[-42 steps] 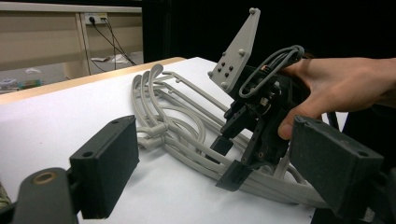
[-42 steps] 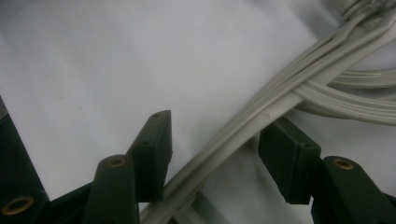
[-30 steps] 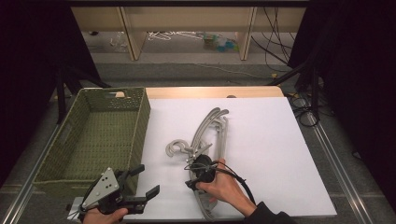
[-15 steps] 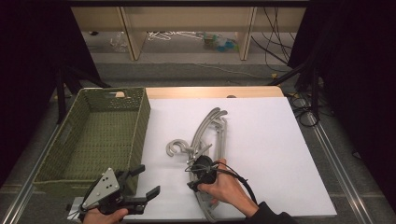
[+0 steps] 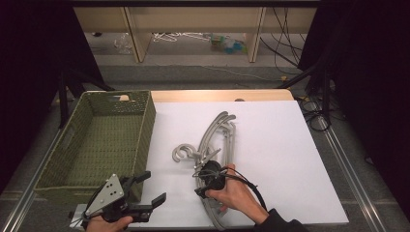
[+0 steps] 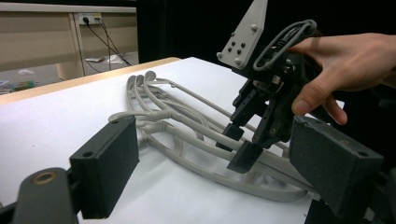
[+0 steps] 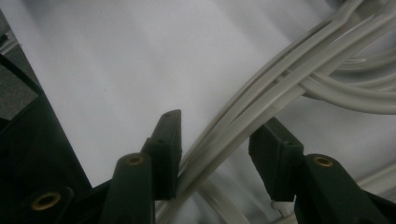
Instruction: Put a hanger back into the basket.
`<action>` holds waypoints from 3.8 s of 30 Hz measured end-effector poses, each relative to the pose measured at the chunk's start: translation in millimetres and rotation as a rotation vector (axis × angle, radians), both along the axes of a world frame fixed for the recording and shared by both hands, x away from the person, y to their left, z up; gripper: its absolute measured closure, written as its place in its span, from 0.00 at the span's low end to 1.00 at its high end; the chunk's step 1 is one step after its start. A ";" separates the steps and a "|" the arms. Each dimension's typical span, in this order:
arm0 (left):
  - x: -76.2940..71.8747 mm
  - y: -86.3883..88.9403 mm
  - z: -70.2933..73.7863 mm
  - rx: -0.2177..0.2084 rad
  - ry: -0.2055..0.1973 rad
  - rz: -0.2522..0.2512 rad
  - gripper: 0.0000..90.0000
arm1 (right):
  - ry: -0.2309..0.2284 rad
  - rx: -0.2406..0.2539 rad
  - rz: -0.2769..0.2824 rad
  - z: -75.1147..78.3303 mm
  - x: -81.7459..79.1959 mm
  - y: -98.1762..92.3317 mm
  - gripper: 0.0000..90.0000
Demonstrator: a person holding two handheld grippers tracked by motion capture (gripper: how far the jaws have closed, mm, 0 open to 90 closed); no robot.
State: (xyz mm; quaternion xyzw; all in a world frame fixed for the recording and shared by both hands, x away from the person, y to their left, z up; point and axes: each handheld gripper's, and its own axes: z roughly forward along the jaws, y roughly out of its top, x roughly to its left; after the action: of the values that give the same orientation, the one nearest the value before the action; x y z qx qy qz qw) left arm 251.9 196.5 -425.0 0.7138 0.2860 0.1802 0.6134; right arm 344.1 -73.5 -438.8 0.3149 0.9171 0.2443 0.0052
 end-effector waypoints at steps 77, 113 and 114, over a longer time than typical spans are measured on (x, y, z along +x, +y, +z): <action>-0.7 -6.0 -3.0 0.076 0.003 0.004 0.20 | -0.073 -0.087 0.081 11.4 -25.7 -118.2 0.87; 4.3 -18.1 -6.0 0.125 -0.007 -0.016 0.23 | -0.283 0.201 0.119 57.4 -56.2 -167.5 0.92; 7.0 -24.1 -7.9 0.153 -0.014 -0.025 0.24 | -0.274 0.205 0.113 55.1 -57.1 -169.1 0.92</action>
State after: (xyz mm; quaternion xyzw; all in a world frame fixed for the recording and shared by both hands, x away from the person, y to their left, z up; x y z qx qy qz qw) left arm 258.9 172.4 -432.9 0.7608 0.2582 0.1991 0.5612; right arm 287.0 -242.5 -383.7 0.2256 0.8943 0.3771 0.0842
